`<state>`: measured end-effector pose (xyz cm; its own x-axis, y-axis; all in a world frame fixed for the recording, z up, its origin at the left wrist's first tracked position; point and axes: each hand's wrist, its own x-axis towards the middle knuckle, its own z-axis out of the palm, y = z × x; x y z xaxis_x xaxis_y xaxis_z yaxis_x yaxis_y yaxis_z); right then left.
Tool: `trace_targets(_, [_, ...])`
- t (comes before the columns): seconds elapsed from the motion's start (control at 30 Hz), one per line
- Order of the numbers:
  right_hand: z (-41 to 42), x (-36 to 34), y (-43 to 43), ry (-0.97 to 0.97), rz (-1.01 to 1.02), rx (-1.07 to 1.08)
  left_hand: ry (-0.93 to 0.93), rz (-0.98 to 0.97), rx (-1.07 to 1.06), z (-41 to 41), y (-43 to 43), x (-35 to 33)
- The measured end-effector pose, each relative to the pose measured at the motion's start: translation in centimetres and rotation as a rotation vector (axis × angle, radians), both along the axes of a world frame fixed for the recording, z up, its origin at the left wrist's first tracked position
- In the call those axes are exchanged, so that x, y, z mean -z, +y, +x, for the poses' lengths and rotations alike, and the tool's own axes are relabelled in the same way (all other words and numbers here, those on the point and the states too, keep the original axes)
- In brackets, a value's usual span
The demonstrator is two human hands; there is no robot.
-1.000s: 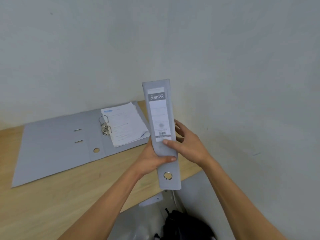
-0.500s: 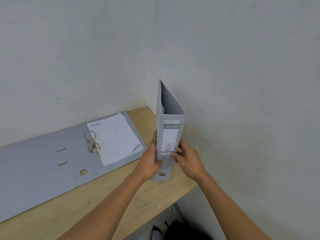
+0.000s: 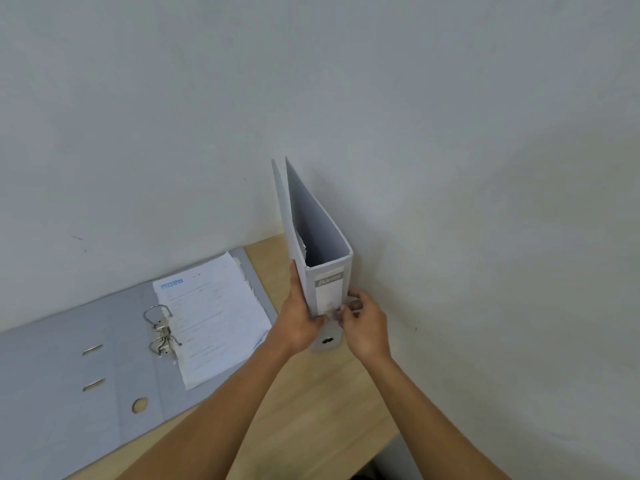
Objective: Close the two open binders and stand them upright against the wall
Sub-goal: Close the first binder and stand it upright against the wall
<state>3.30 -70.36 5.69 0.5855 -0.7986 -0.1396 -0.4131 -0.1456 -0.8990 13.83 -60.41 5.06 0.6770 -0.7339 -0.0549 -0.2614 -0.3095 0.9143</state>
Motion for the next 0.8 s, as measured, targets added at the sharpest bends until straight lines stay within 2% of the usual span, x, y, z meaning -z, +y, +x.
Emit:
trace_targets(0.2, [4.5, 0.5, -1.9, -0.086, 0.174, 0.084, 0.023, 0.033, -0.042, 3.6, -2.8, -0.5])
trace_targets(0.8, [8.1, 1.5, -4.9, -0.221, 0.352, 0.215, 0.045, 0.081, -0.081, 7.5, -8.7, 0.1])
